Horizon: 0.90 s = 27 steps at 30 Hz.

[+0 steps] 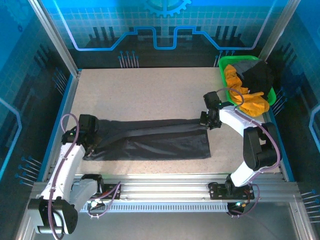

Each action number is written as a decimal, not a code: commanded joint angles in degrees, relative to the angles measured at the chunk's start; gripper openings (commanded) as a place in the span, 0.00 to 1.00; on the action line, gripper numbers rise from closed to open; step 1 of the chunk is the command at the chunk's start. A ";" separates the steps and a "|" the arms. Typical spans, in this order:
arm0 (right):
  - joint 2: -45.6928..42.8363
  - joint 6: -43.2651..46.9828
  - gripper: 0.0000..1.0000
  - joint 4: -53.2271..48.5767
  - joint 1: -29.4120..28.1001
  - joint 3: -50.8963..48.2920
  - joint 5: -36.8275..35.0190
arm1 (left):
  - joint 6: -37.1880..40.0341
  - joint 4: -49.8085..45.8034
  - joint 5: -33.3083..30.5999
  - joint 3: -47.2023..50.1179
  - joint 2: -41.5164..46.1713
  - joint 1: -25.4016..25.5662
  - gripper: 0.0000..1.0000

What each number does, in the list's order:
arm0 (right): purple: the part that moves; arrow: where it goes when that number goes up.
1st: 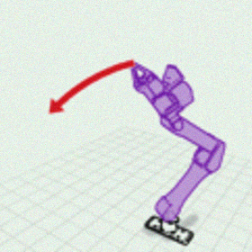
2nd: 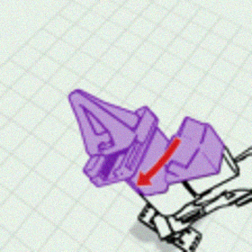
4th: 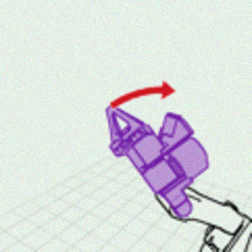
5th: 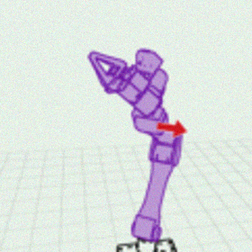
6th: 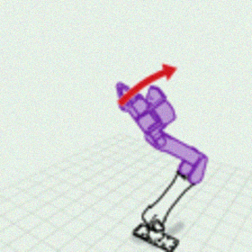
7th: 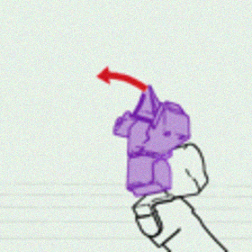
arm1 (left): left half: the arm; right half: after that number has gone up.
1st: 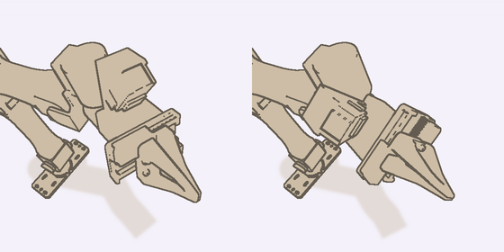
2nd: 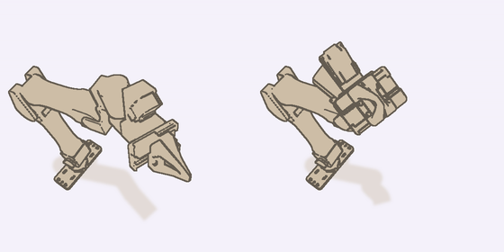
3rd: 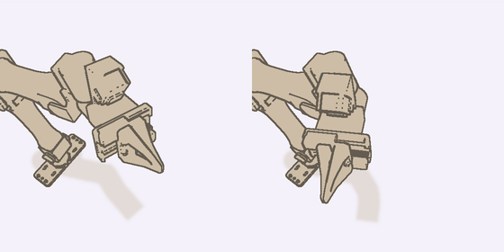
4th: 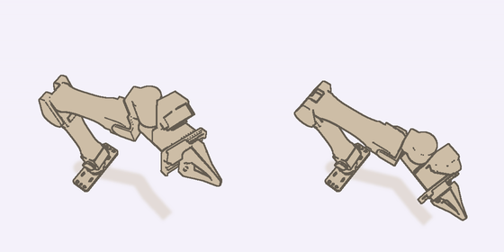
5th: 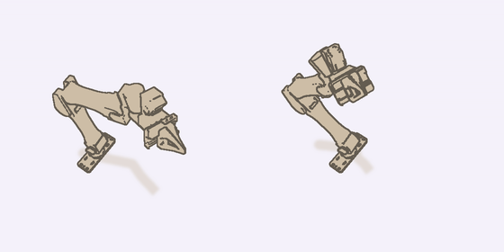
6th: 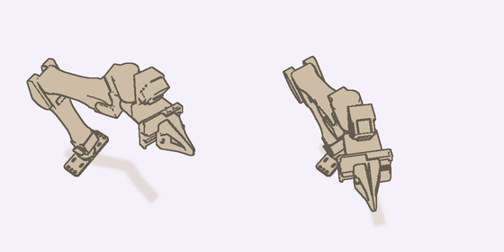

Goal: Fold and stack the t-shirts

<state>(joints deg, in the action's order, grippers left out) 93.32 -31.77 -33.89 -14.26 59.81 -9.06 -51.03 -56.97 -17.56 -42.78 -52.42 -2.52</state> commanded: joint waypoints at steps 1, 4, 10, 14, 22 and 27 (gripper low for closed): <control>-1.22 -1.49 0.00 -2.23 -0.77 -1.26 -2.02 | -1.62 -2.44 -0.88 0.46 1.08 -0.46 0.00; -1.56 -2.04 0.00 -2.71 -1.21 -1.87 -2.62 | -1.95 -3.46 -1.64 0.48 0.82 -0.46 0.00; -2.75 -4.07 0.00 -5.22 -1.74 -2.75 -5.34 | -2.68 -3.15 -0.96 2.07 0.24 -0.46 0.00; -5.57 -6.75 0.15 -7.34 -1.36 -3.38 -6.68 | -4.70 -5.12 -1.59 2.65 0.30 -0.46 0.00; -6.56 -11.52 0.38 -6.53 -1.56 0.25 0.37 | -4.84 -2.49 -0.41 -1.72 -0.42 -0.30 0.32; 0.48 -12.40 0.23 -5.66 -3.11 4.86 6.06 | -2.41 8.69 7.16 -5.36 -5.89 0.52 0.31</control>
<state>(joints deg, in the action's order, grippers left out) 90.48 -42.26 -39.40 -16.08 62.41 -7.51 -55.11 -55.77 -15.51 -45.82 -55.57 -2.48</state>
